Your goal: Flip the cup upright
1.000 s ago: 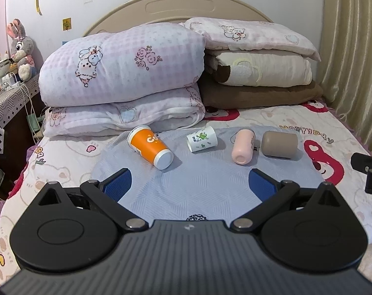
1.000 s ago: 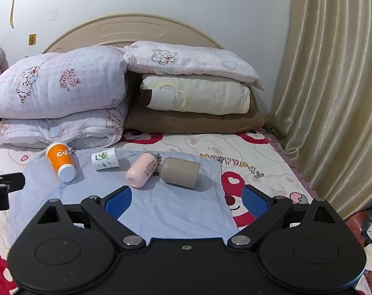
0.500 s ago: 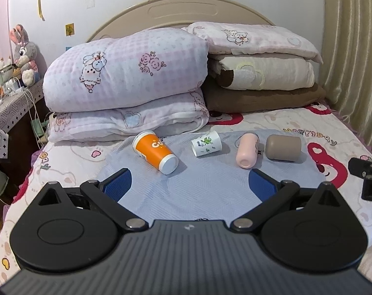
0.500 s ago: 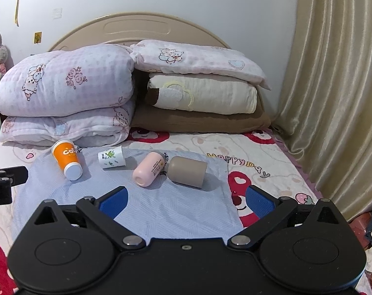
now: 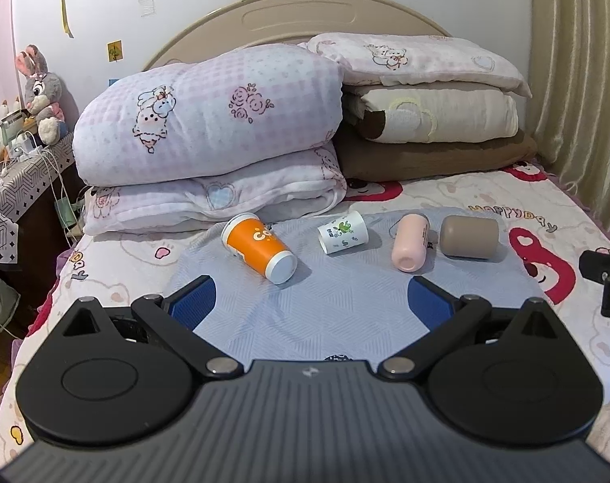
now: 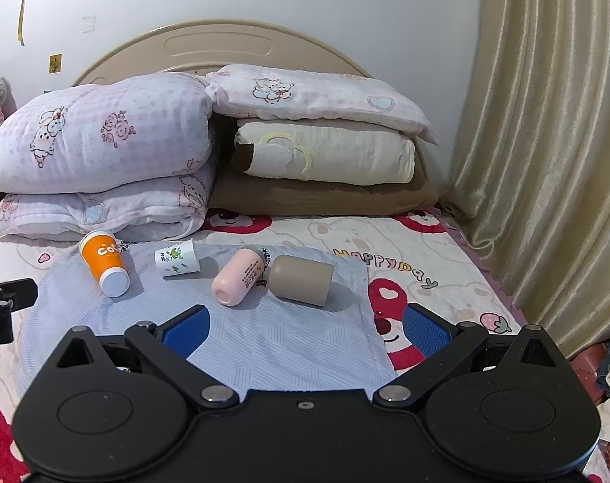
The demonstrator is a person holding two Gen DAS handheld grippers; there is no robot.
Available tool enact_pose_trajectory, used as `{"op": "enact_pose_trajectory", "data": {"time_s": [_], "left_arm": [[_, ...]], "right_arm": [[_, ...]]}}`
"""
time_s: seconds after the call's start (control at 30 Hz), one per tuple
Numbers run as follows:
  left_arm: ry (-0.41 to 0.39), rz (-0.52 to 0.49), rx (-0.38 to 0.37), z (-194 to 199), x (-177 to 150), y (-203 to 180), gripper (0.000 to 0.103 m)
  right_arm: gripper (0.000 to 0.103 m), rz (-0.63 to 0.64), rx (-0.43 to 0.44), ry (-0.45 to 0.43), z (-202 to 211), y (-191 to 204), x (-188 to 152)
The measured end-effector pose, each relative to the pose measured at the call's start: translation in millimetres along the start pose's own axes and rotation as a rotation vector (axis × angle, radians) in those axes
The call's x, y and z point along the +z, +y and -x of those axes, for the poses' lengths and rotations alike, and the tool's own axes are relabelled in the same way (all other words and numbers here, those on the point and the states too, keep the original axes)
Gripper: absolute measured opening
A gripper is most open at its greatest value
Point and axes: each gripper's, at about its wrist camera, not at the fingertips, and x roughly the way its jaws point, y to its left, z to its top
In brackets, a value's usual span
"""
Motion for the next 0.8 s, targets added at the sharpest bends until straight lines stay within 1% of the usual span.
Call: {"op": "enact_pose_trajectory", "data": {"time_s": [0.33, 0.43, 0.5, 0.6, 0.8], "left_arm": [[0.017, -0.017, -0.005, -2.6, -0.6, -0.1, 0.103], [0.032, -0.002, -0.014, -5.4, -0.7, 2.4, 0.103], [0.045, -0.011, -0.008, -7.8, 1.1, 3.0, 0.103], [0.042, -0.019, -0.003, -7.4, 1.8, 3.3, 0.103], [0.052, -0.028, -0.015, -9.0, 0.1, 3.5, 0.103]], "right_arm": [[0.103, 0.01, -0.004, 0.021, -3.9, -1.4, -1.8], [0.103, 0.017, -0.006, 0.026, -4.8, 1.2, -2.3], [0.103, 0.021, -0.004, 0.026, -4.8, 2.2, -2.8], [0.103, 0.022, -0.004, 0.03, -5.6, 3.5, -3.1], [0.103, 0.022, -0.014, 0.043, -8.1, 4.9, -3.3]]}}
